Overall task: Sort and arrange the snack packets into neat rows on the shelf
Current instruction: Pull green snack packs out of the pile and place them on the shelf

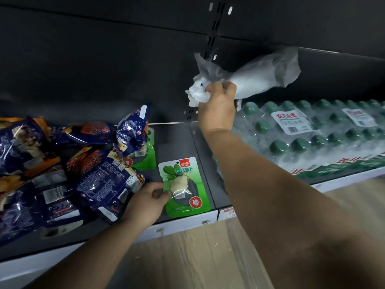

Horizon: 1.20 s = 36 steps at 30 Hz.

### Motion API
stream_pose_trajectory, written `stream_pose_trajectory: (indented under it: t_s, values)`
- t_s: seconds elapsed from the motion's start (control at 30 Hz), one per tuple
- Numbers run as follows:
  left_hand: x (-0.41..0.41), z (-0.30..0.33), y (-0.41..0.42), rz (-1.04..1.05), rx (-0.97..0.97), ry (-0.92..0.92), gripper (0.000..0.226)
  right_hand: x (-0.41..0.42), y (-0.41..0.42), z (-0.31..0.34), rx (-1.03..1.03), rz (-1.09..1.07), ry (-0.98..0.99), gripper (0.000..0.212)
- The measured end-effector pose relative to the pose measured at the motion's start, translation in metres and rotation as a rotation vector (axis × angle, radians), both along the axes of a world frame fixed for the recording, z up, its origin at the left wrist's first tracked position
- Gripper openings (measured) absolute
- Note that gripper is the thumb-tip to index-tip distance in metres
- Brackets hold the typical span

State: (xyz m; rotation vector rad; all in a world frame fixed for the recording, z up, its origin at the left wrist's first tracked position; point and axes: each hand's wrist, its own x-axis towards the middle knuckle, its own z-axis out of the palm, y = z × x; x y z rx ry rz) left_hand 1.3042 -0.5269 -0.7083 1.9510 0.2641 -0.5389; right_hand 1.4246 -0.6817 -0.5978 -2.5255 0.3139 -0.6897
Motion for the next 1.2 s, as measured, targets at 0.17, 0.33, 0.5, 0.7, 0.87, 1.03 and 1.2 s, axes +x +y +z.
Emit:
stream_pose_trajectory:
  t_s: [0.17, 0.33, 0.5, 0.7, 0.87, 1.03, 1.2]
  values:
    - [-0.003, 0.005, 0.000, -0.034, 0.017, -0.015, 0.035, -0.002, -0.032, 0.026, -0.086, -0.104, -0.068, 0.039]
    - [-0.005, 0.009, -0.010, -0.075, 0.040, -0.026, 0.035, -0.019, -0.080, 0.042, -0.173, -0.222, -0.101, 0.037]
    - [-0.008, 0.012, -0.029, -0.103, 0.092, -0.033, 0.037, -0.069, -0.145, 0.053, -0.207, -0.364, -0.142, 0.032]
    - [-0.007, 0.016, -0.061, -0.199, 0.203, -0.086, 0.033, -0.190, -0.218, 0.008, -0.135, -0.617, 0.012, 0.026]
    - [-0.007, 0.012, -0.083, -0.235, 0.229, -0.134, 0.027, -0.279, -0.221, -0.077, -0.032, -0.697, 0.190, 0.026]
    - [-0.016, -0.001, -0.095, -0.293, 0.278, -0.150, 0.043, -0.321, -0.183, -0.151, -0.047, -0.701, 0.425, 0.030]
    - [-0.026, -0.010, -0.115, -0.387, 0.328, -0.174, 0.050, -0.325, -0.158, -0.184, 0.076, -0.579, 0.373, 0.030]
